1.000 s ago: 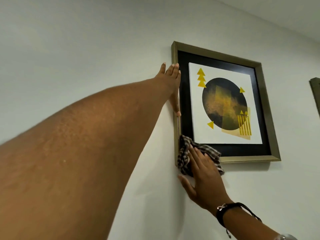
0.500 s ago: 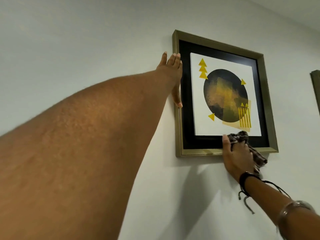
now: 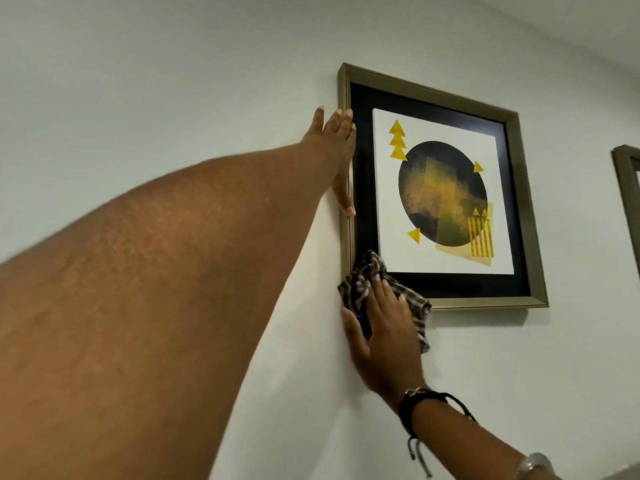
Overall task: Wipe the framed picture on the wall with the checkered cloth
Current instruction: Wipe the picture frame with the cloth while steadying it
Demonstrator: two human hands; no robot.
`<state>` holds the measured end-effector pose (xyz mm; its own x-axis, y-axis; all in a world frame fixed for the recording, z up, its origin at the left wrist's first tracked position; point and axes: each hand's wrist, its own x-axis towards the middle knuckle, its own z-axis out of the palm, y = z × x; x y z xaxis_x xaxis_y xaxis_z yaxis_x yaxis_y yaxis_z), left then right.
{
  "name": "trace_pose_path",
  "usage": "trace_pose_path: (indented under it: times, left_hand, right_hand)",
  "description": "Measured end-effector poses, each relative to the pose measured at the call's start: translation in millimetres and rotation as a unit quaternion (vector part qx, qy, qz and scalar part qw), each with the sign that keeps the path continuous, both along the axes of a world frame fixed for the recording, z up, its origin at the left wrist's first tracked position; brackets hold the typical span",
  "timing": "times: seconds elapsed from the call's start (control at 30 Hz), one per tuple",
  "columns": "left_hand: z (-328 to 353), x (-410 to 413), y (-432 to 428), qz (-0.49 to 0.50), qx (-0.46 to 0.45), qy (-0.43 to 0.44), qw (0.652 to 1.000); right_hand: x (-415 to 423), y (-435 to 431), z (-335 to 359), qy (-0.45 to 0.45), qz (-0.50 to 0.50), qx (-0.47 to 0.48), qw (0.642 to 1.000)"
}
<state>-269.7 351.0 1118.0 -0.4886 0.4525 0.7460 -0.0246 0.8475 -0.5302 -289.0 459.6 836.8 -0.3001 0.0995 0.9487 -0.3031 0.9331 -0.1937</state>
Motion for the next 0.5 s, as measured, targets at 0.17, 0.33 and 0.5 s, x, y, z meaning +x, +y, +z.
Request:
trace_pose_path:
  times: [0.17,0.33,0.5]
  left_hand:
    - [3.1,6.4,9.1,-0.011,0.000,-0.004,1.000]
    - [6.8,3.8,2.0,-0.014,0.001,0.003,1.000]
    - [6.1,-0.1,0.8,-0.021,0.007,0.004,1.000]
  right_hand:
    - [-6.7,68.8,0.6,0.004,-0.057,-0.032,0.998]
    - [-17.5,125.9,17.0,-0.022,-0.083,-0.138,0.987]
    - [-11.3,167.9,41.1,-0.054,-0.074,-0.268,0.959]
